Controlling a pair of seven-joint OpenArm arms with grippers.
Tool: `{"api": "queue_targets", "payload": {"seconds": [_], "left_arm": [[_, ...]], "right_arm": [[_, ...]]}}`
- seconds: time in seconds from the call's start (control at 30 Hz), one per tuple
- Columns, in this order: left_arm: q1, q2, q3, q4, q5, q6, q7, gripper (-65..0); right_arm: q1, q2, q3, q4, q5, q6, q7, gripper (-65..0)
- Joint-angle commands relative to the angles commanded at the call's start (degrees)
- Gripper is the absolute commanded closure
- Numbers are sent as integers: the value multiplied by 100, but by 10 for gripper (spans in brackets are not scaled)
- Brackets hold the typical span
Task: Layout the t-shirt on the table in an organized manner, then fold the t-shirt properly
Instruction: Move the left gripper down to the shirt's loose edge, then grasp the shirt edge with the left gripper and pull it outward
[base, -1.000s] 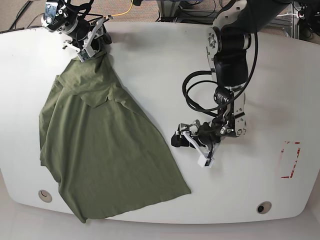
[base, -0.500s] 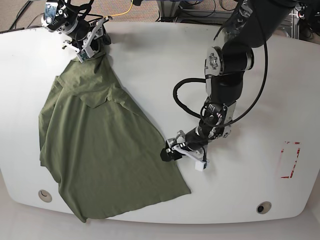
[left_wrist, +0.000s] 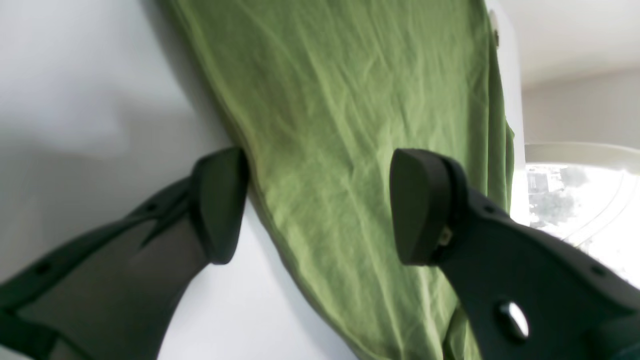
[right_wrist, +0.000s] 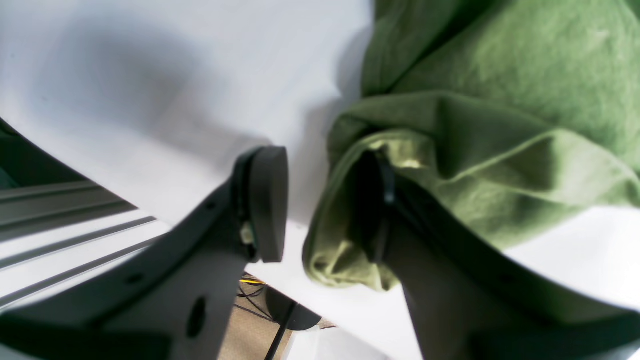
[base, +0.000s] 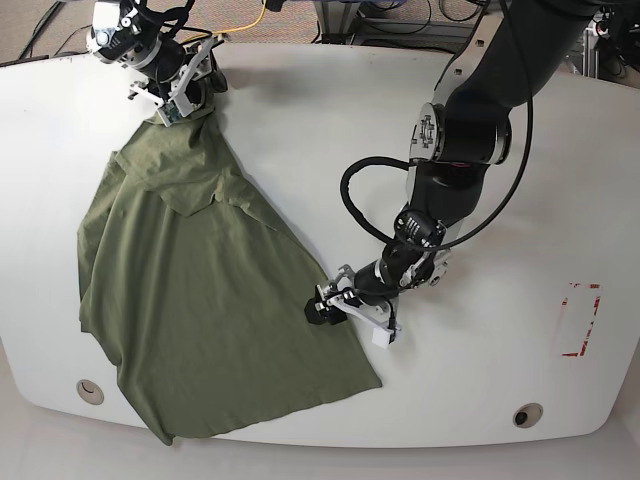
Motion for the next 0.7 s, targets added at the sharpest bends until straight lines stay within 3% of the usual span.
{"api": "queue_targets", "payload": {"seconds": [0.13,0.27,0.33,0.4,0.47,0.7], "left_arm": [[35,0,624,18,-580,0,0,-378],[44,0,1213,53,-1090,0,-18,-275],[44,0,1495,53,-1327,0,-35,-208],[44,0,1829,53,-1670,9,-70,-88],[26,0,1987,53,-1793,9,-167,-13],[0,0,2136,79,-1855,9,-246,0]], "right_arm": [[0,0,-9,0,0,0,0,-227],[9,0,-9,0,0,0,0,-225],[9,0,-9,0,0,0,0,-225],[9,0,-9,0,0,0,0,-225],[9,0,-9,0,0,0,0,-225],[9,0,-9,0,0,0,9,-225]]}}
